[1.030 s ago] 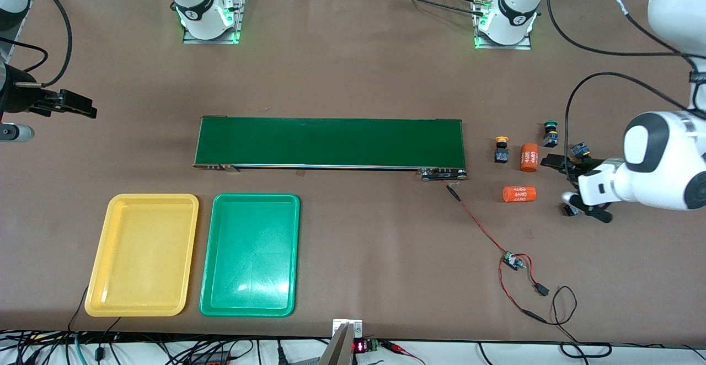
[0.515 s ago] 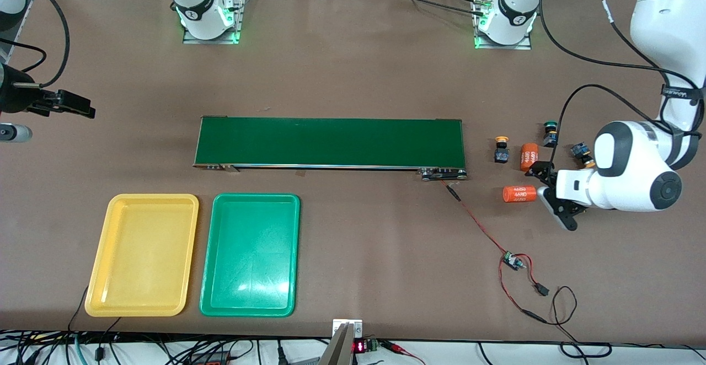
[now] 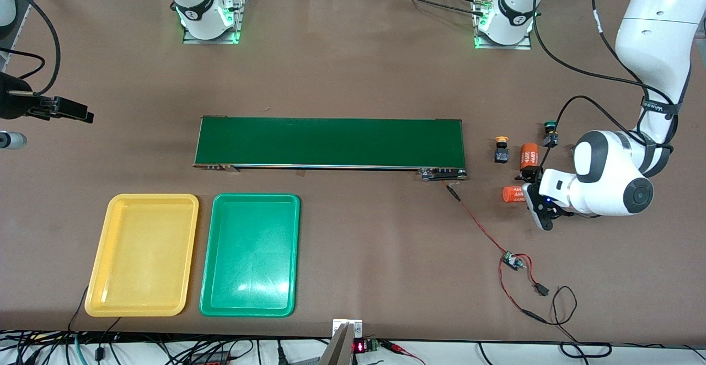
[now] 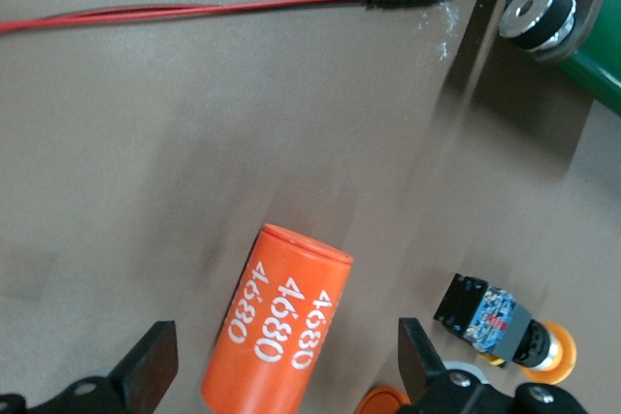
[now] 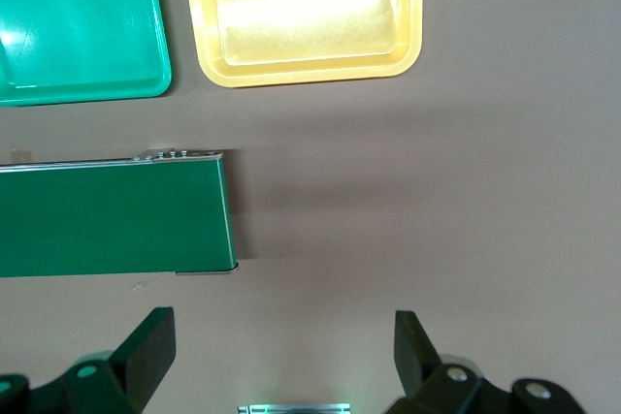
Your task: Sort buttons by color to trays
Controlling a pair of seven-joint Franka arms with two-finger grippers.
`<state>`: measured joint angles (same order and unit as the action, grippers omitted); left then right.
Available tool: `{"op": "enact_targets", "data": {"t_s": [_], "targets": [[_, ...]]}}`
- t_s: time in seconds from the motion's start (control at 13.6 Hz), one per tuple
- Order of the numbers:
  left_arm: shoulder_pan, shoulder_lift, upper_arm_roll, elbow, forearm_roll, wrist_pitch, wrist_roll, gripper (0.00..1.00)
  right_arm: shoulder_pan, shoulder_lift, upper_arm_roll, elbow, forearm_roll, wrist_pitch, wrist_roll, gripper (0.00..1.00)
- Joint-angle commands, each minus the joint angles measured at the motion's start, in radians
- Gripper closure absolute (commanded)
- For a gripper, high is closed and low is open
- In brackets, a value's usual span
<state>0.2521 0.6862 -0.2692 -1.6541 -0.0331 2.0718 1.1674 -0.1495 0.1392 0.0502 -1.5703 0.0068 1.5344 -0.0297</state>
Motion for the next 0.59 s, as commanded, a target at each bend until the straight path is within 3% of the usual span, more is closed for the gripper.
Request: {"op": "enact_targets", "data": {"t_s": [0.0,0.44,0.52], "targets": [[0.004,-0.004,-0.004,-0.050,0.032,0.078,0.073,0.00,-0.005,0.010,0.007,0.030,0.016,-0.005,0.010,0.00],[0.006,0.007,-0.004,-0.096,0.032,0.149,0.146,0.01,-0.007,0.008,0.005,0.033,0.016,-0.005,0.011,0.00],[0.006,0.007,-0.004,-0.099,0.032,0.149,0.155,0.10,-0.007,0.008,0.005,0.033,0.016,-0.004,0.011,0.00]]}}
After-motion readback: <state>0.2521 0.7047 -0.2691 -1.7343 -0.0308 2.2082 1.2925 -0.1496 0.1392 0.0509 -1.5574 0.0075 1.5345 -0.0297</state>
